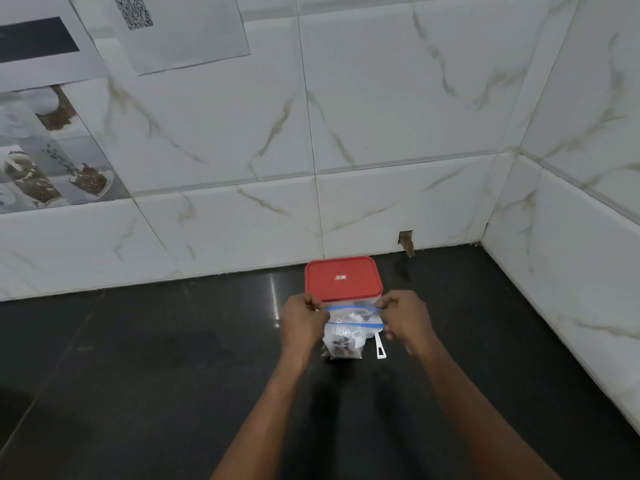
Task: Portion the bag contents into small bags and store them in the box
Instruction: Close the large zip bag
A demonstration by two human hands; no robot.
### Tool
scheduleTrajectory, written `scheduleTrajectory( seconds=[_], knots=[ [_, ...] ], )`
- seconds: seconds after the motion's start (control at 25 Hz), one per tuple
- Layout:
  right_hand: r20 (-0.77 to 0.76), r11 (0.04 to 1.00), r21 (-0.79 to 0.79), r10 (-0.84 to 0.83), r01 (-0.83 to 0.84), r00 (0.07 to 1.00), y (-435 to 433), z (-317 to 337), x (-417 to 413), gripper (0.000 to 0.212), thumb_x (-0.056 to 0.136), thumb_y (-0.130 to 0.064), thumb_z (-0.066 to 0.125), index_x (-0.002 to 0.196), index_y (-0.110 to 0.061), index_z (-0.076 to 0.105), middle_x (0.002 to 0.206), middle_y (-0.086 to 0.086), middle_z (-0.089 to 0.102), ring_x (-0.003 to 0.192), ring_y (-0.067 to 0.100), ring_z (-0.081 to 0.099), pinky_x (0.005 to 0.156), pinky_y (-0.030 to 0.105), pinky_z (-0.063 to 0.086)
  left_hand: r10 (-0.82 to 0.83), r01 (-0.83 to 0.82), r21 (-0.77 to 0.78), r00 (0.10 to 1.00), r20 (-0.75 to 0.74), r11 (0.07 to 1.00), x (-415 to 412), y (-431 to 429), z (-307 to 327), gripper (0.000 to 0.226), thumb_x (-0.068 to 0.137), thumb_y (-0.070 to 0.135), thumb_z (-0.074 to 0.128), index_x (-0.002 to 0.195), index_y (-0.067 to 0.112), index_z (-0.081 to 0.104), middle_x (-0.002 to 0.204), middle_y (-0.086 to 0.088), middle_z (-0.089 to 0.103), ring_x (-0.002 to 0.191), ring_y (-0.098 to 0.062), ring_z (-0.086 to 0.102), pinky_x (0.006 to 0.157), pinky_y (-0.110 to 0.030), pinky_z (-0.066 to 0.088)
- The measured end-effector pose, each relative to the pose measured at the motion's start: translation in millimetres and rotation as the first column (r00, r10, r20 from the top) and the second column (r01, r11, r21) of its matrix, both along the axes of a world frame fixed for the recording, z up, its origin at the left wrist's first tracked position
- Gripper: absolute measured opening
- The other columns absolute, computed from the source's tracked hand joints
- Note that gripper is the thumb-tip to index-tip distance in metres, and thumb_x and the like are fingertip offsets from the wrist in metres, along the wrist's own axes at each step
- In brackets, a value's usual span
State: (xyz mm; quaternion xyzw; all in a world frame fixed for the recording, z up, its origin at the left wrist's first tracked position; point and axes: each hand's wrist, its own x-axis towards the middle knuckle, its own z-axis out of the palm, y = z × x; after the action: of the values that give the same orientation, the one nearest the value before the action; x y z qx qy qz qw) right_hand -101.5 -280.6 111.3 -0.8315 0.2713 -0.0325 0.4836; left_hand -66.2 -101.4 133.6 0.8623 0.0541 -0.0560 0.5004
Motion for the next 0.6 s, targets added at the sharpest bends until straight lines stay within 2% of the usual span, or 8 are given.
scheduleTrajectory(
  seconds=[0.04,0.08,0.2,0.32,0.4,0.44,0.48,0.6],
  knots=[
    [0.049,0.959,0.285,-0.019,0.004,0.999,-11,1,1,0.017,0.082,0.011,0.055,0.088,-0.001,0.067,0.084,0.021,0.06,0.052,0.018,0.055,0.053,0.031,0.053,-0.07,0.062,-0.142,0.996,-0.052,0.988,4,10,1,0.014,0.079,-0.006,0.072,0.083,0.007,0.072,0.075,-0.005,0.067,0.058,-0.014,0.063,0.056,-0.025,0.055],
    [0.096,0.894,0.448,-0.022,-0.023,0.995,-21,3,0,0.013,0.084,0.011,0.058,0.09,0.004,0.068,0.081,0.023,0.06,0.052,0.016,0.055,0.054,0.03,0.055,-0.149,0.132,-0.219,0.987,-0.061,0.967,7,18,3,0.017,0.078,-0.006,0.077,0.092,0.004,0.073,0.076,-0.005,0.067,0.057,-0.01,0.063,0.058,-0.019,0.055],
    [0.223,0.826,0.522,0.11,-0.214,0.969,-35,16,-3,0.02,0.08,0.008,0.071,0.1,0.006,0.069,0.088,0.022,0.07,0.07,0.022,0.068,0.07,0.034,0.061,-0.234,0.237,-0.045,0.97,0.07,0.97,11,24,4,0.025,0.075,-0.01,0.076,0.097,0.003,0.076,0.067,0.003,0.065,0.053,-0.002,0.056,0.055,-0.011,0.047],
    [0.199,0.961,0.093,0.237,-0.259,0.951,-33,20,0,0.022,0.074,0.004,0.074,0.095,-0.005,0.074,0.081,0.009,0.073,0.068,0.02,0.066,0.061,0.025,0.057,-0.186,0.174,0.08,0.968,0.169,0.981,13,17,3,0.007,0.08,0.001,0.075,0.081,0.007,0.078,0.058,0.009,0.061,0.048,-0.004,0.049,0.054,-0.02,0.042],
    [0.172,0.939,-0.277,0.257,-0.203,0.951,-31,22,3,0.008,0.079,-0.012,0.074,0.087,-0.014,0.075,0.078,0.001,0.072,0.068,0.015,0.063,0.06,0.021,0.048,-0.168,0.172,-0.022,0.977,0.134,0.985,16,19,2,0.005,0.083,0.008,0.076,0.081,0.004,0.075,0.056,0.011,0.06,0.047,-0.002,0.049,0.052,-0.017,0.041],
    [0.196,0.923,-0.341,0.256,-0.179,0.947,-31,22,3,0.005,0.081,-0.019,0.073,0.085,-0.017,0.075,0.077,-0.001,0.071,0.07,0.013,0.062,0.063,0.023,0.046,-0.167,0.181,-0.136,0.98,0.107,0.974,17,21,0,0.009,0.086,0.009,0.076,0.083,0.001,0.073,0.058,0.011,0.062,0.048,0.001,0.051,0.053,-0.014,0.042],
    [0.239,0.939,-0.298,0.245,-0.17,0.94,-31,22,3,0.005,0.083,-0.021,0.072,0.084,-0.017,0.074,0.076,-0.001,0.07,0.07,0.012,0.061,0.065,0.024,0.046,-0.17,0.187,-0.264,0.982,0.087,0.946,16,23,1,0.011,0.088,0.009,0.074,0.087,-0.001,0.072,0.063,0.009,0.066,0.053,0.002,0.057,0.056,-0.013,0.045],
    [0.402,0.962,0.21,0.075,-0.172,0.913,-24,23,1,0.006,0.089,-0.012,0.068,0.085,-0.009,0.072,0.08,0.011,0.07,0.073,0.023,0.066,0.07,0.038,0.058,-0.16,0.163,-0.649,0.985,0.065,0.743,12,20,0,0.021,0.092,0.013,0.07,0.108,-0.001,0.067,0.092,-0.009,0.076,0.079,-0.015,0.071,0.071,-0.028,0.055]
  ],
)
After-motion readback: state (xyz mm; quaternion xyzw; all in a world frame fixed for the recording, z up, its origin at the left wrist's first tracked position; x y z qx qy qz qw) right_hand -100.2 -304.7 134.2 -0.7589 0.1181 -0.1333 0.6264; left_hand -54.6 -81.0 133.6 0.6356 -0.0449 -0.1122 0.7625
